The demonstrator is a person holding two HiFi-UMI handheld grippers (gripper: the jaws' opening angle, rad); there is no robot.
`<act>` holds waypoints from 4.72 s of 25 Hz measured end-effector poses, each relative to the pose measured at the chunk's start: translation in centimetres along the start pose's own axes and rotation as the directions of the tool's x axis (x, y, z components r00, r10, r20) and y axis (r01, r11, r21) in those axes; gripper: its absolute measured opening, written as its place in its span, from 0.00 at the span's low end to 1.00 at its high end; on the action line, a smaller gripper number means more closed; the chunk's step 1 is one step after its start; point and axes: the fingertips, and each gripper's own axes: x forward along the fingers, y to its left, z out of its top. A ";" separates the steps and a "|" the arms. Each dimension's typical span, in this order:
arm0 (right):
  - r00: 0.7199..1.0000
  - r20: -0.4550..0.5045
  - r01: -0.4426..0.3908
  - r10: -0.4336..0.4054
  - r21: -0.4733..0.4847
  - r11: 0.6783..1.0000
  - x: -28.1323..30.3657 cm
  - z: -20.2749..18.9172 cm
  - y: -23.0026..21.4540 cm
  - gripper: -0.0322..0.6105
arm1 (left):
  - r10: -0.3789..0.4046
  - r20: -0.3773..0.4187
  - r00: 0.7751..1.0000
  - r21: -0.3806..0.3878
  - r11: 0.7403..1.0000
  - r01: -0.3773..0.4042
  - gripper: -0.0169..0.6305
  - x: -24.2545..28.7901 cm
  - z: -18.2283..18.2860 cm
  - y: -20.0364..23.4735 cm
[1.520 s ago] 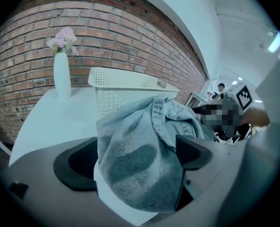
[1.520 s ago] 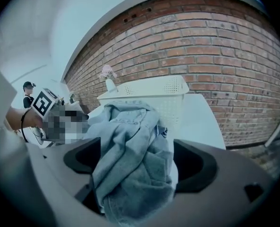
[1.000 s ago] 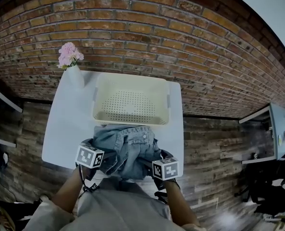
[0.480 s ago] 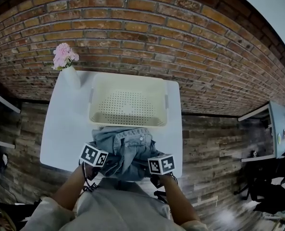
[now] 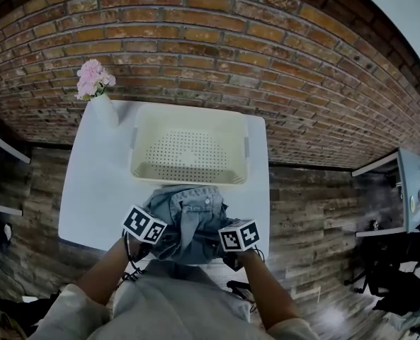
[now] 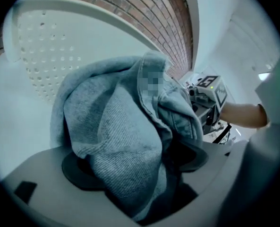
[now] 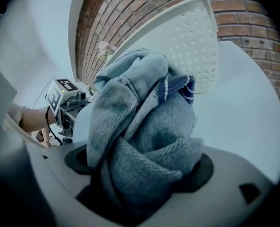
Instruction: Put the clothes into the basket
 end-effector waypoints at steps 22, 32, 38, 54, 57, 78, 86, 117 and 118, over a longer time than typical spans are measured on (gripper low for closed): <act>0.989 0.143 0.007 0.025 -0.223 0.975 -6.5 2.8 7.4 0.64 | 0.056 0.169 0.984 0.085 0.994 -0.071 0.53 -7.2 2.3 -6.2; 0.959 0.283 0.076 0.034 -0.370 0.926 -12.9 8.3 12.1 0.64 | 0.132 0.328 0.935 0.215 0.954 -0.210 0.53 -14.5 7.5 -10.7; 0.941 0.335 0.115 0.041 -0.431 0.895 -14.7 11.8 13.4 0.64 | 0.133 0.393 0.910 0.254 0.935 -0.247 0.53 -17.3 10.6 -11.1; 0.912 0.408 0.184 0.038 -0.490 0.852 -15.9 21.5 12.0 0.64 | 0.140 0.472 0.870 0.304 0.901 -0.310 0.53 -20.2 19.7 -8.3; 0.910 0.412 0.191 0.038 -0.500 0.845 -15.7 23.2 11.6 0.64 | 0.143 0.481 0.865 0.302 0.899 -0.316 0.53 -20.5 21.2 -7.4; 0.919 0.394 0.231 -0.024 -0.486 0.843 -9.7 29.2 3.1 0.64 | 0.176 0.449 0.876 0.261 0.912 -0.317 0.53 -14.9 27.1 1.7; 0.963 0.256 0.182 -0.085 -0.385 0.905 -4.4 26.6 -1.8 0.64 | 0.207 0.271 0.940 0.149 0.956 -0.253 0.52 -9.0 24.5 6.3; 0.941 -0.083 0.318 -0.328 -0.115 0.941 1.3 22.8 -8.6 0.72 | 0.327 -0.028 0.944 -0.016 0.945 -0.328 0.57 -3.3 20.3 12.2; 0.938 -0.064 0.333 -0.342 -0.116 0.936 1.0 23.1 -8.4 0.72 | 0.332 -0.016 0.943 -0.023 0.943 -0.333 0.57 -3.7 20.5 12.1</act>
